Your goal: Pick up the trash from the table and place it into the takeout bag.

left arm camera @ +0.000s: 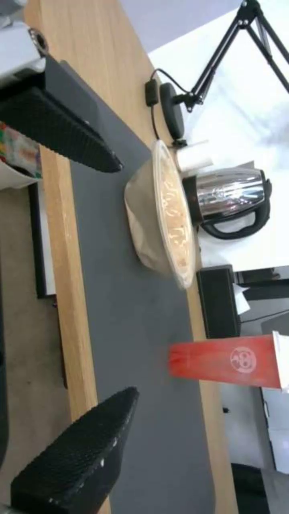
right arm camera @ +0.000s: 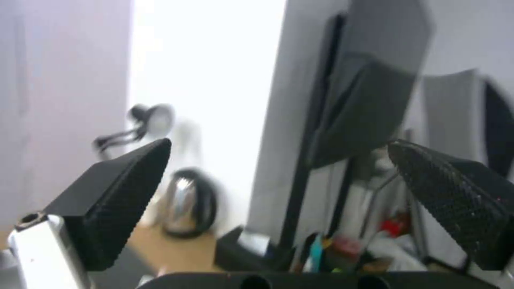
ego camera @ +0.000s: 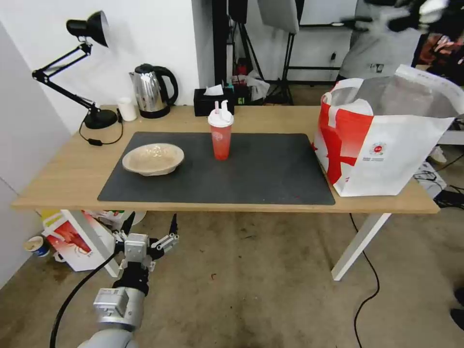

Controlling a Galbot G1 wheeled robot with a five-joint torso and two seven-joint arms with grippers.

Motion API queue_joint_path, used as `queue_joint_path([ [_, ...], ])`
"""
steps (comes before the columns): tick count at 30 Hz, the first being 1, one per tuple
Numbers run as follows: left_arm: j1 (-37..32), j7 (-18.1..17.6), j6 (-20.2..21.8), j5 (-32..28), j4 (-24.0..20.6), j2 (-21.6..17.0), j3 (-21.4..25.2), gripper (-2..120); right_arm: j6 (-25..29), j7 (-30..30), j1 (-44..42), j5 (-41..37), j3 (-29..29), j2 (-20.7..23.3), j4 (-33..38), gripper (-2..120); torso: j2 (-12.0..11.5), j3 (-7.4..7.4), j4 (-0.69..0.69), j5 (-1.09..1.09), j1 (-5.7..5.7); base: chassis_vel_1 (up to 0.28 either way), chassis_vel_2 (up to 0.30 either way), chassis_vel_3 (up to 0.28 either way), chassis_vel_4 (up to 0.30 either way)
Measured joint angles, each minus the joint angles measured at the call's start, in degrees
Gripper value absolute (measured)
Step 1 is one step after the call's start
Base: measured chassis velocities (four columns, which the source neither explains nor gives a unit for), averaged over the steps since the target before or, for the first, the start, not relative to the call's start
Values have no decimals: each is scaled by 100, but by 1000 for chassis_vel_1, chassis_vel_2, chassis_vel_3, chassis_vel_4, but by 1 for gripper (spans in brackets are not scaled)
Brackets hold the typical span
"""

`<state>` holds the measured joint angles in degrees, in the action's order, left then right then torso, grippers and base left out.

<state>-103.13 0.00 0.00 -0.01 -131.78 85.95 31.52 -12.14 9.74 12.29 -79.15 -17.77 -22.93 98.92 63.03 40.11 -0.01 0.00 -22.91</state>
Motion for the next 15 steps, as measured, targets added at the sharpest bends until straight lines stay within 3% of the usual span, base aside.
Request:
queue_joint_path([
  [2,0,0,0,0,0,0,0,100,267,-617,-146,-14,141,-50,285,100,0,0,1,-3,0,0,0,0,0],
  [8,0,0,0,0,0,0,0,100,646,-1422,-668,57,502,-73,779,100,0,-1,1,-2,0,0,0,0,0],
  [11,1,0,0,0,0,-1,0,100,934,-2185,-1811,499,1293,-114,1439,100,0,0,0,-1,0,0,0,0,0],
  [15,0,0,0,0,0,0,0,100,1140,-2714,-2873,971,2020,-246,2004,100,0,-1,0,-1,0,0,0,0,0],
])
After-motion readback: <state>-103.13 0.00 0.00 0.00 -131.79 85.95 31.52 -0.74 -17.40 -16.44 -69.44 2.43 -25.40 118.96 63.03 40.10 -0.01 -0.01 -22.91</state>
